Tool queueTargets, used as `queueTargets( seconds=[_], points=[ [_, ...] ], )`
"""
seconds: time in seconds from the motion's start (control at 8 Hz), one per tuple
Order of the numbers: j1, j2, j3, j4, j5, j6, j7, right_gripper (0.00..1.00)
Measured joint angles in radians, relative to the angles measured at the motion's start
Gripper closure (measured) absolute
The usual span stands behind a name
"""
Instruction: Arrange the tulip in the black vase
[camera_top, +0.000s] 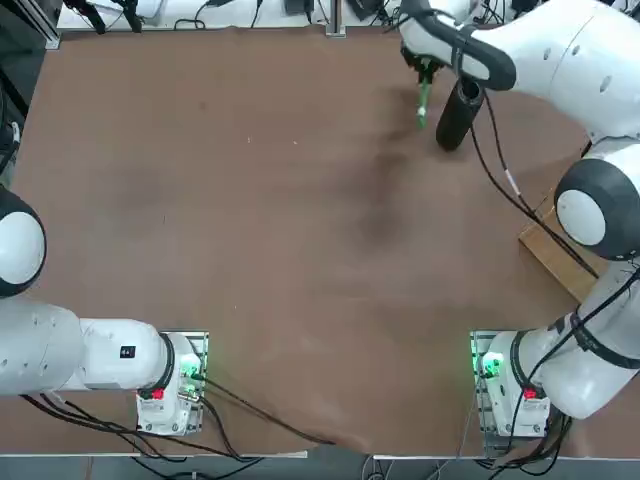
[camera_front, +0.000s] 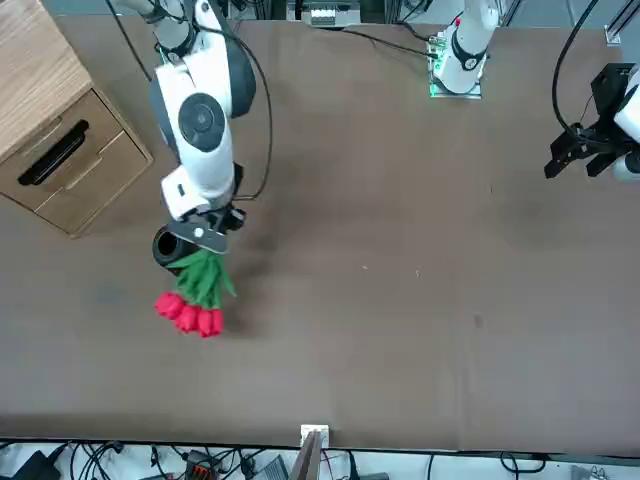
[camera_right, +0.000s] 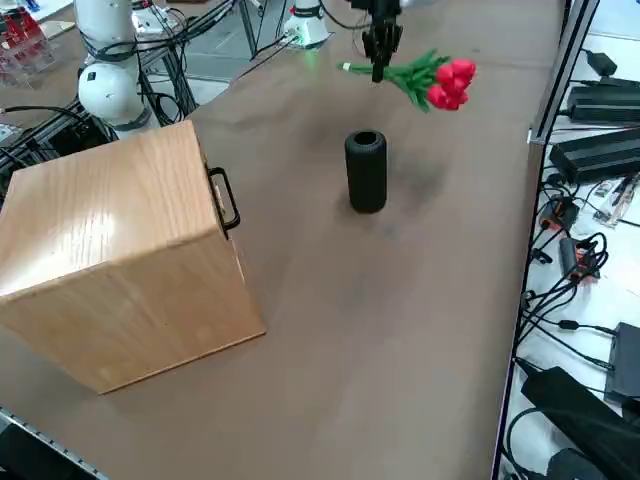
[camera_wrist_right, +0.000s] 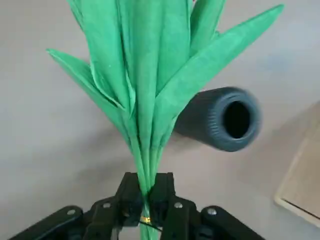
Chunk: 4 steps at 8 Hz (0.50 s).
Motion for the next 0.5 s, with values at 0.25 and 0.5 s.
queueTargets(
  seconds=[0.25,0.5],
  points=[
    [-0.003,0.000,-0.008,0.059,-0.086,-0.083,0.102,0.88],
    [-0.002,0.002,-0.016,0.065,-0.179,-0.131,0.199,0.88]
  ],
)
